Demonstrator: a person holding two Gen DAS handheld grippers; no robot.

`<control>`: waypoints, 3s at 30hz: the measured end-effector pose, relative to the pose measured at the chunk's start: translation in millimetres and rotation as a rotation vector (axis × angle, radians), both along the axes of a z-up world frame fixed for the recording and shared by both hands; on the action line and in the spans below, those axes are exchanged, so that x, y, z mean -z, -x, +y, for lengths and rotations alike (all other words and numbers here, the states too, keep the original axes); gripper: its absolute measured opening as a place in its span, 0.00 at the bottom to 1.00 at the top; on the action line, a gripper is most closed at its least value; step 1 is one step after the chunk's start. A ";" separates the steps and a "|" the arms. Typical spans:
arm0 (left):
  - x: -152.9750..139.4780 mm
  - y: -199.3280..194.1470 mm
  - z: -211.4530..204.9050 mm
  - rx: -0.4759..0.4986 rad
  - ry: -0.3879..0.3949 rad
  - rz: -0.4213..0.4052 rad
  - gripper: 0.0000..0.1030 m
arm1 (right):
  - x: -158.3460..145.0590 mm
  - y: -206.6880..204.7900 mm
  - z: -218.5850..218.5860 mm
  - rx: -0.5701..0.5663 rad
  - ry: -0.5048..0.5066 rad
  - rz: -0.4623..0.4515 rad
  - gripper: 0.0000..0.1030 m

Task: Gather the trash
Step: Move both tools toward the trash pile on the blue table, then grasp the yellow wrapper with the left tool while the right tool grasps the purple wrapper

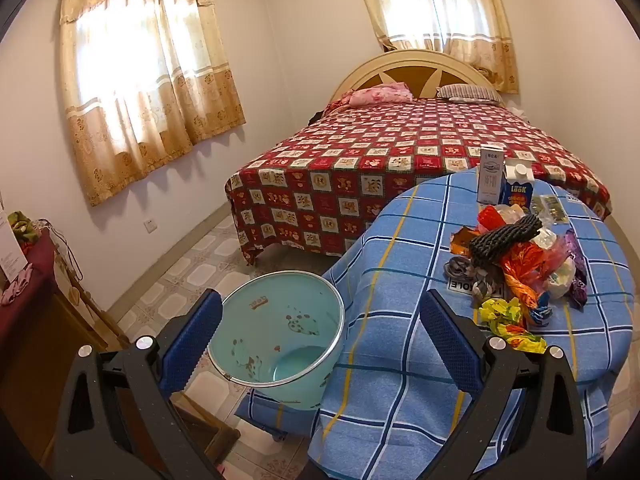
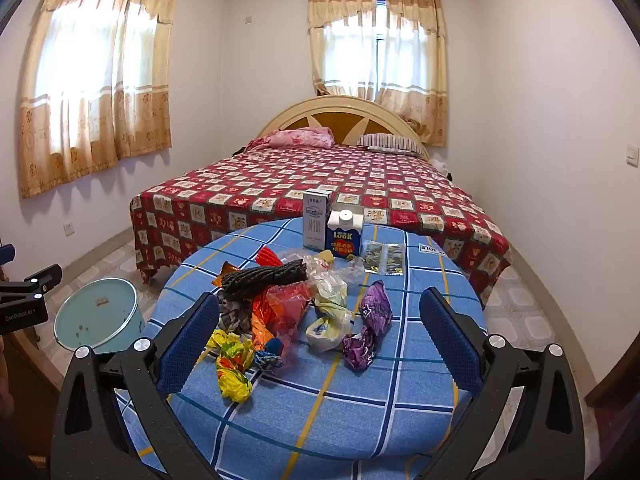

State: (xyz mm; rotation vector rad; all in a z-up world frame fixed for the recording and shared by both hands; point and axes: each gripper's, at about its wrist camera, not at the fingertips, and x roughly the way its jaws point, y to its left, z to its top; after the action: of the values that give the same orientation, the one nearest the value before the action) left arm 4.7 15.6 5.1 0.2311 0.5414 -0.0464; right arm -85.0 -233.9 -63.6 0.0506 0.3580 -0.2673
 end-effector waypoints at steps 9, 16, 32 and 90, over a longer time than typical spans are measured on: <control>0.3 1.0 -2.2 -0.001 -0.001 0.000 0.94 | 1.7 -1.5 -0.9 -0.001 -0.002 0.003 0.95; 0.3 0.6 -1.2 0.001 -0.002 0.002 0.94 | 1.1 -0.5 -0.7 0.000 -0.001 0.005 0.95; 8.9 -2.9 -5.2 -0.005 -0.013 0.024 0.94 | 15.7 -6.9 -9.2 0.027 -0.010 0.016 0.95; 92.7 -37.9 -134.1 0.175 -0.012 0.197 0.26 | 124.9 -114.9 -128.0 0.174 -0.202 0.302 0.65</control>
State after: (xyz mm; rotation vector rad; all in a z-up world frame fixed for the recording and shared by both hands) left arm 42.6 -118.6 -87.6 0.2873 0.7166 -0.2383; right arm 29.9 -361.9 -188.5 0.2422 0.6824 -0.4121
